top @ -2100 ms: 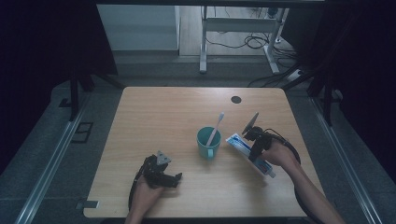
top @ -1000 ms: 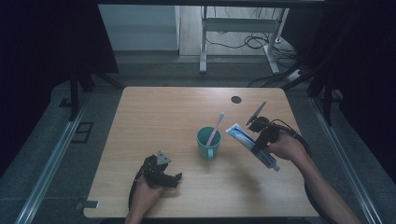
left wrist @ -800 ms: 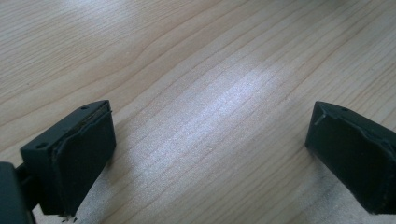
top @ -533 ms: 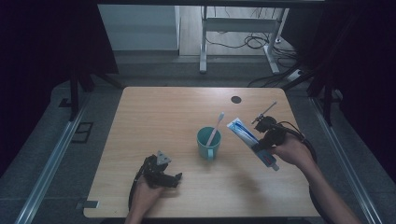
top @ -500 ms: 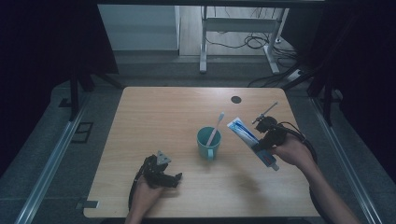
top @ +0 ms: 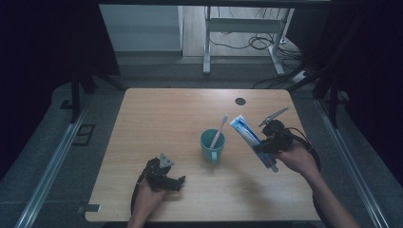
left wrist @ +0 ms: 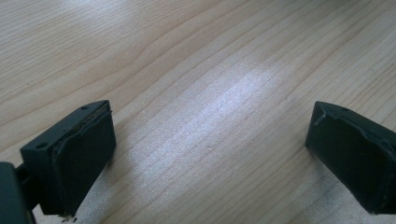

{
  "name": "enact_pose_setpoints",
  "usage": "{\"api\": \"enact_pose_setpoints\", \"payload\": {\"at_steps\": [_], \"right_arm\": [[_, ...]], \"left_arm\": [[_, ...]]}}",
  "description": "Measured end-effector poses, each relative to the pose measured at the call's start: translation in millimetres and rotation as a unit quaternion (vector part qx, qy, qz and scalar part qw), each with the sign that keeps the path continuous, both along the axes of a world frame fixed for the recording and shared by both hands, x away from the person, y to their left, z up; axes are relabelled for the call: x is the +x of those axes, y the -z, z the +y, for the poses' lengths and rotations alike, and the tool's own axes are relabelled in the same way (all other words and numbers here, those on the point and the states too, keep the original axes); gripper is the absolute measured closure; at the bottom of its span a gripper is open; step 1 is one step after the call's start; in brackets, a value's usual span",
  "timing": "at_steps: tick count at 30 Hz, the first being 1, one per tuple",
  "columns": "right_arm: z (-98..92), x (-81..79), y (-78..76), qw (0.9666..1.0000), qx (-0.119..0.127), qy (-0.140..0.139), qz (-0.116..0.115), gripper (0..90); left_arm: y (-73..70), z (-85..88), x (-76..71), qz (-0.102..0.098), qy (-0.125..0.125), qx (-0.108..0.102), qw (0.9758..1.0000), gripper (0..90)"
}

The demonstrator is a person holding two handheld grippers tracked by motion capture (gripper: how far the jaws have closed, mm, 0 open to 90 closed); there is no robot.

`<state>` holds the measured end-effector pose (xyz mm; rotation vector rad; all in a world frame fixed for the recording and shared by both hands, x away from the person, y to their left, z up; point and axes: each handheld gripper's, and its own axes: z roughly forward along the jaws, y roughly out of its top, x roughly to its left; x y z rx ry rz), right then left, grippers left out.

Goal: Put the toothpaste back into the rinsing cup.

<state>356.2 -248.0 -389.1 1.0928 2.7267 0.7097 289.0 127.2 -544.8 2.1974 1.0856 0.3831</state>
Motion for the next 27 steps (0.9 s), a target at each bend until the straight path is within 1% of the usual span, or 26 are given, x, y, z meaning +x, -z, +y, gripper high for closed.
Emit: {"api": "enact_pose_setpoints", "payload": {"at_steps": [4, 7, 13, 22, 27], "right_arm": [[4.7, -1.2, -0.2, 0.9998, 0.013, -0.005, -0.014, 72.4], [8.8, -1.1, -0.2, 0.9995, 0.024, -0.01, -0.017, 72.4], [18.3, 0.7, 0.5, 0.9989, 0.035, -0.017, -0.025, 72.3], [32.4, 4.5, -0.9, 0.9969, 0.06, -0.025, -0.043, 72.3], [40.2, 7.0, -3.4, 0.9955, 0.073, -0.024, -0.055, 72.3]], "left_arm": [[0.0, 0.0, 0.0, 0.0, 0.0, 0.0, 1.0, 1.8], [0.0, 0.0, 0.0, 0.0, 0.0, 0.0, 1.0, 1.8], [0.0, 0.0, 0.0, 0.0, 0.0, 0.0, 1.0, 1.8], [0.0, 0.0, 0.0, 0.0, 0.0, 0.0, 1.0, 1.9], [0.0, 0.1, 0.0, 0.0, 0.0, 0.0, 1.0, 1.9]]}}
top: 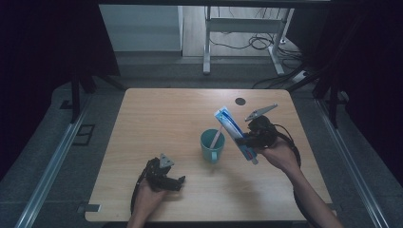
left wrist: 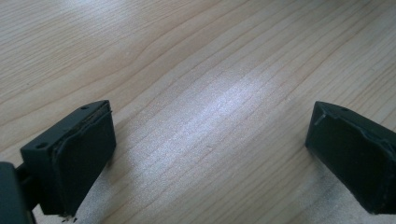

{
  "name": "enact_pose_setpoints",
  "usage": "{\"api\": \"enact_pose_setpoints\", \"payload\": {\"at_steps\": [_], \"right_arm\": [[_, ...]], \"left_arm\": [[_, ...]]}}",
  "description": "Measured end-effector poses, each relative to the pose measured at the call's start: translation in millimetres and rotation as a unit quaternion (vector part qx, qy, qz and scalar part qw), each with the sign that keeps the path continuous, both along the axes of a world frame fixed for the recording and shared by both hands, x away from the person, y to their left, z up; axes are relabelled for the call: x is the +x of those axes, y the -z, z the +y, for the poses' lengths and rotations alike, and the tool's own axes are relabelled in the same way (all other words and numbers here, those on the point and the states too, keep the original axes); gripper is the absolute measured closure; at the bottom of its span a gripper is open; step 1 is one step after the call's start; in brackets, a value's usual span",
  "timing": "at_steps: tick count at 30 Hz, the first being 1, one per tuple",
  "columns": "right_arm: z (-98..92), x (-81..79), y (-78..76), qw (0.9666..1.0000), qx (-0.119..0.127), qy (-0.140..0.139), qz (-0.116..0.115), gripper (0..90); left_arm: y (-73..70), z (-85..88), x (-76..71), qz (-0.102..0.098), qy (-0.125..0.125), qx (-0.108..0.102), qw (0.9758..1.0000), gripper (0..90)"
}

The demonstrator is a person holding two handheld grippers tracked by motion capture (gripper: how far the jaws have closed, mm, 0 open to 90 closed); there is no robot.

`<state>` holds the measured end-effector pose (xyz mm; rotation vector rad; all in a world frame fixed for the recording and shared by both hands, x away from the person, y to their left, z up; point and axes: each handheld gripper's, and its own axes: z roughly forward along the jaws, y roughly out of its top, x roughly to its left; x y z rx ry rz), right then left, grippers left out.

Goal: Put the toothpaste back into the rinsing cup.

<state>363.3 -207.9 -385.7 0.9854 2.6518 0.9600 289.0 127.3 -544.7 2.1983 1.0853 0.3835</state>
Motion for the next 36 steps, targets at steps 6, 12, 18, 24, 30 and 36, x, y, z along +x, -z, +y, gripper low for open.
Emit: {"api": "enact_pose_setpoints", "payload": {"at_steps": [6, 12, 18, 24, 30, 36], "right_arm": [[7.3, 3.5, -2.2, 0.9998, 0.017, 0.003, -0.012, 72.3], [12.9, 7.4, -2.5, 0.9993, 0.03, 0.007, -0.022, 72.3], [19.4, 11.5, -4.2, 0.9989, 0.038, 0.009, -0.025, 72.3], [25.9, 14.6, -7.7, 0.9985, 0.045, 0.012, -0.03, 72.3], [32.5, 18.1, -9.5, 0.9981, 0.053, 0.012, -0.03, 72.2], [38.1, 21.4, -10.0, 0.9975, 0.059, 0.015, -0.036, 72.3]], "left_arm": [[0.0, 0.0, 0.0, 0.0, 0.0, 0.0, 1.0, 1.8], [0.0, -0.1, 0.0, 0.0, 0.0, 0.0, 1.0, 1.8], [0.0, 0.0, 0.0, 0.0, 0.0, 0.0, 1.0, 1.8], [0.0, 0.0, 0.0, 0.0, 0.0, 0.0, 1.0, 1.8], [0.0, 0.0, 0.0, 0.0, 0.0, 0.0, 1.0, 1.8], [0.0, 0.0, 0.0, 0.0, 0.0, -0.001, 1.0, 1.8]]}}
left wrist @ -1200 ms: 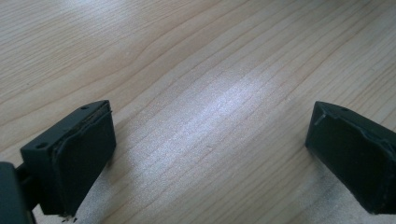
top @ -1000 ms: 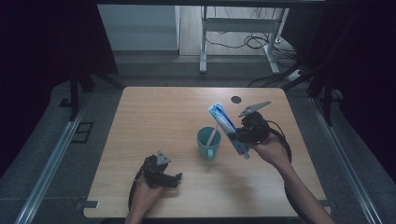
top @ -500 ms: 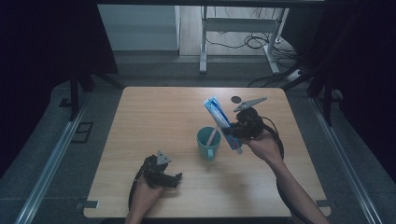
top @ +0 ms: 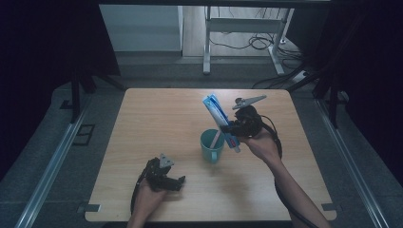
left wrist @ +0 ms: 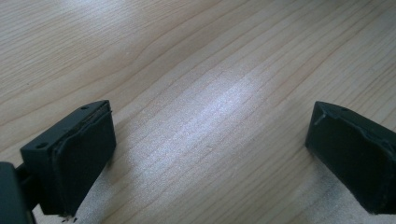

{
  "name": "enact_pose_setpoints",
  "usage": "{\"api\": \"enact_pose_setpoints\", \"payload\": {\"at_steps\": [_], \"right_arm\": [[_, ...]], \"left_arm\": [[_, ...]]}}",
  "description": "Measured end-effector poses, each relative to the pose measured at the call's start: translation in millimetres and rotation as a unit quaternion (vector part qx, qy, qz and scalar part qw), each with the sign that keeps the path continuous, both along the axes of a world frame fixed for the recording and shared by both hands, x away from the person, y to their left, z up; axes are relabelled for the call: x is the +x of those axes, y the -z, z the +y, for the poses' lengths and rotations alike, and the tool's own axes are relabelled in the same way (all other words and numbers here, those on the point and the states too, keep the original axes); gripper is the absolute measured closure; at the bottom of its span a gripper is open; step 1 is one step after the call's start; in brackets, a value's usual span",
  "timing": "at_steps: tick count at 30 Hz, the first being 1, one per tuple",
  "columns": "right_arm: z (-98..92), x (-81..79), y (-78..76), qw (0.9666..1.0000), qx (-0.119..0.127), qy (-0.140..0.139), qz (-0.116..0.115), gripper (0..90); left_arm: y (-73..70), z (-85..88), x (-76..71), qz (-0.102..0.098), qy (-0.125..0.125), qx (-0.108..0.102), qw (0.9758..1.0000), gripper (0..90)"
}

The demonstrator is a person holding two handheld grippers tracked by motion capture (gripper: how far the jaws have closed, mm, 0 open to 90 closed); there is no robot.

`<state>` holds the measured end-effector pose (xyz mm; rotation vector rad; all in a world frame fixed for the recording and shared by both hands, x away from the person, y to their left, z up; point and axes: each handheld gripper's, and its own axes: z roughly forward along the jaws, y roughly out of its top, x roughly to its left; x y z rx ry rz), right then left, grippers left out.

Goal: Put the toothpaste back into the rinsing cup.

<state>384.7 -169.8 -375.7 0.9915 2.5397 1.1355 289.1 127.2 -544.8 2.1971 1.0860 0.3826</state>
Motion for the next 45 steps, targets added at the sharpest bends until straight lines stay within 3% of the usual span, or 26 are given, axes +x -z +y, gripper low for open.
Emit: {"api": "enact_pose_setpoints", "payload": {"at_steps": [19, 45], "right_arm": [[22.7, 10.8, -1.3, 0.9996, 0.024, 0.008, -0.014, 72.2], [48.2, 16.1, 21.1, 0.9984, 0.039, 0.011, -0.04, 72.1]], "left_arm": [[0.0, 0.0, 0.0, 0.0, 0.0, 0.0, 1.0, 1.8], [0.1, 0.0, 0.0, 0.0, 0.0, 0.0, 1.0, 1.8]]}}
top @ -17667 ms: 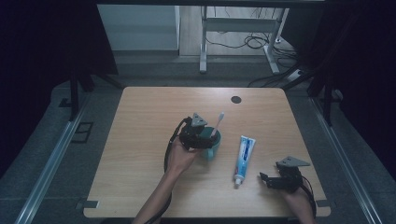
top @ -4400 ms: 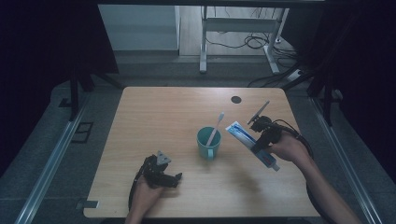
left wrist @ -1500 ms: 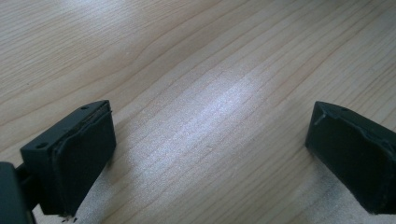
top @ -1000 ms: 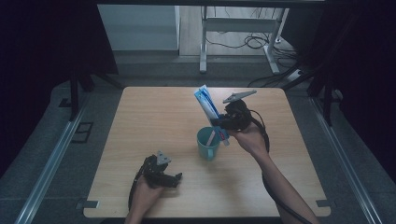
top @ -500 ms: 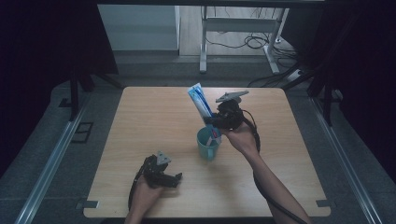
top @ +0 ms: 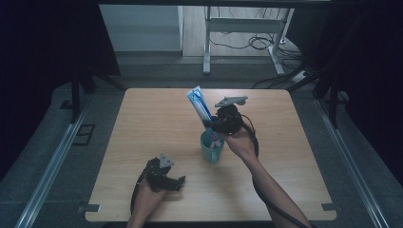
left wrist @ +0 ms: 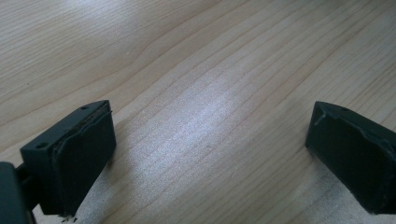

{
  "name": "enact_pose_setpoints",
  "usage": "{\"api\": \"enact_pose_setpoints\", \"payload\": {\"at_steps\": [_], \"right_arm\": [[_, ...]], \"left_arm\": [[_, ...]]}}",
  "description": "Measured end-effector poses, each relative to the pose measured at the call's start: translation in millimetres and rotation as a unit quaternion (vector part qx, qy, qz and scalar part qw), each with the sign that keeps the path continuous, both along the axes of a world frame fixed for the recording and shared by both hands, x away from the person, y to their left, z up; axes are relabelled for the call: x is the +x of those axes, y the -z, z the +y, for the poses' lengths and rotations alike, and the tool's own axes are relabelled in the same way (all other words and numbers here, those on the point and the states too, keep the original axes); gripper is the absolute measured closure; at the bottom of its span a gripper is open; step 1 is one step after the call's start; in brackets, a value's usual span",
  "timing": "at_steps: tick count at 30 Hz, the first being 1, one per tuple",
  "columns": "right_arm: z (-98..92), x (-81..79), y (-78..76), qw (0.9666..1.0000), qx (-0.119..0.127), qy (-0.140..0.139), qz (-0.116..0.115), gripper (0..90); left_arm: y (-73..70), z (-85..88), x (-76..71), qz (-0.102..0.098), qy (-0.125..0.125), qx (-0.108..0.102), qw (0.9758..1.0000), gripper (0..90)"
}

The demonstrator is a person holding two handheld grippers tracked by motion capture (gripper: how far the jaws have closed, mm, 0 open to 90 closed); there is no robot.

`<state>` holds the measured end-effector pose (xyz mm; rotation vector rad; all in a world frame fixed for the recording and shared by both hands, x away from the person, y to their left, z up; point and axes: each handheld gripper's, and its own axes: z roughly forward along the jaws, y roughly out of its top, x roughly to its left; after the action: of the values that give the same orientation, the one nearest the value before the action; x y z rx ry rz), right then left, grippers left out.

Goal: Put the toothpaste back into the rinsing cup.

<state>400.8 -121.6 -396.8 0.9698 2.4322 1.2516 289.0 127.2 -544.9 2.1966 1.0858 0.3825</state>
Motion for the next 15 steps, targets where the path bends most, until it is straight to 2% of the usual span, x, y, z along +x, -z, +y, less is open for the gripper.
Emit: {"api": "enact_pose_setpoints", "payload": {"at_steps": [15], "right_arm": [[1.2, 0.7, 26.2, 1.0, 0.001, 0.005, 0.002, 71.9]], "left_arm": [[-0.1, 0.2, 0.0, 0.0, 0.001, 0.001, 1.0, 1.8]]}}
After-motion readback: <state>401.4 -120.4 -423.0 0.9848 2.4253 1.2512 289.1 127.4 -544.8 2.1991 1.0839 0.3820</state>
